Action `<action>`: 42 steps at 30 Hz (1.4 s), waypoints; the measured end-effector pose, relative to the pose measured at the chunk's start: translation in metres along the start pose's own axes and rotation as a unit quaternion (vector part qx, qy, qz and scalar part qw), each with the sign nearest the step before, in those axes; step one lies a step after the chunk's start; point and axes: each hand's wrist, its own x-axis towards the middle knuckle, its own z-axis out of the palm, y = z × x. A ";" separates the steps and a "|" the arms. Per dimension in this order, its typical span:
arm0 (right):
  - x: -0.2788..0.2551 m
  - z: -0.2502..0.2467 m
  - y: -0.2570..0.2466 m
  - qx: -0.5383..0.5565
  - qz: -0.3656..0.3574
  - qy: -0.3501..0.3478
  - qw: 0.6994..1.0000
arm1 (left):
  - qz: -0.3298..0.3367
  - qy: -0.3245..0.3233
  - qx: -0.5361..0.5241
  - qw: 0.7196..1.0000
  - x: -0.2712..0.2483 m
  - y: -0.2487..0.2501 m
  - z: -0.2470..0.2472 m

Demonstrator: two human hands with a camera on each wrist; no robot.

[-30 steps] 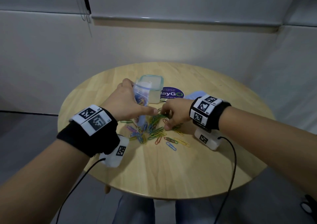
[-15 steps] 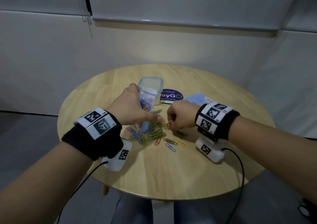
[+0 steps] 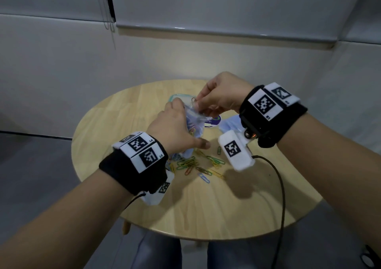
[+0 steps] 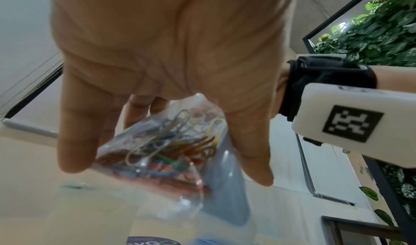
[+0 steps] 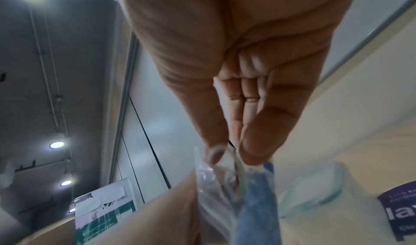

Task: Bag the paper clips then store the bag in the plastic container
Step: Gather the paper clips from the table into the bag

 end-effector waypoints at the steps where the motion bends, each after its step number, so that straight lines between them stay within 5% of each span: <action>1: 0.000 0.000 0.000 -0.005 0.002 -0.001 1.000 | -0.004 0.000 -0.003 1.000 0.000 0.001 0.000; 11: 0.001 -0.015 0.015 -0.046 -0.017 0.073 0.996 | -0.059 -0.027 -0.132 0.989 0.001 -0.006 -0.007; 14: 0.001 -0.015 0.045 -0.171 0.058 -0.016 0.984 | -0.066 -0.036 -0.152 0.986 -0.001 -0.013 -0.011; 18: -0.008 0.004 0.079 -0.354 0.134 -0.172 0.910 | -0.069 -0.031 -0.136 0.988 -0.002 -0.022 -0.010; 29: -0.010 0.051 0.072 -0.457 -0.016 -0.169 0.873 | -0.044 -0.036 -0.094 0.994 0.004 -0.021 -0.004; 34: -0.007 0.037 0.071 -0.384 0.003 -0.140 0.913 | -0.042 -0.037 -0.087 0.995 0.002 -0.021 -0.006; 38: 0.001 0.002 0.044 -0.118 0.020 -0.025 0.992 | -0.040 -0.041 -0.074 0.996 0.000 -0.019 -0.005; 42: 0.007 -0.013 -0.001 0.048 -0.038 0.033 0.998 | -0.034 -0.029 -0.045 0.998 -0.001 -0.010 -0.006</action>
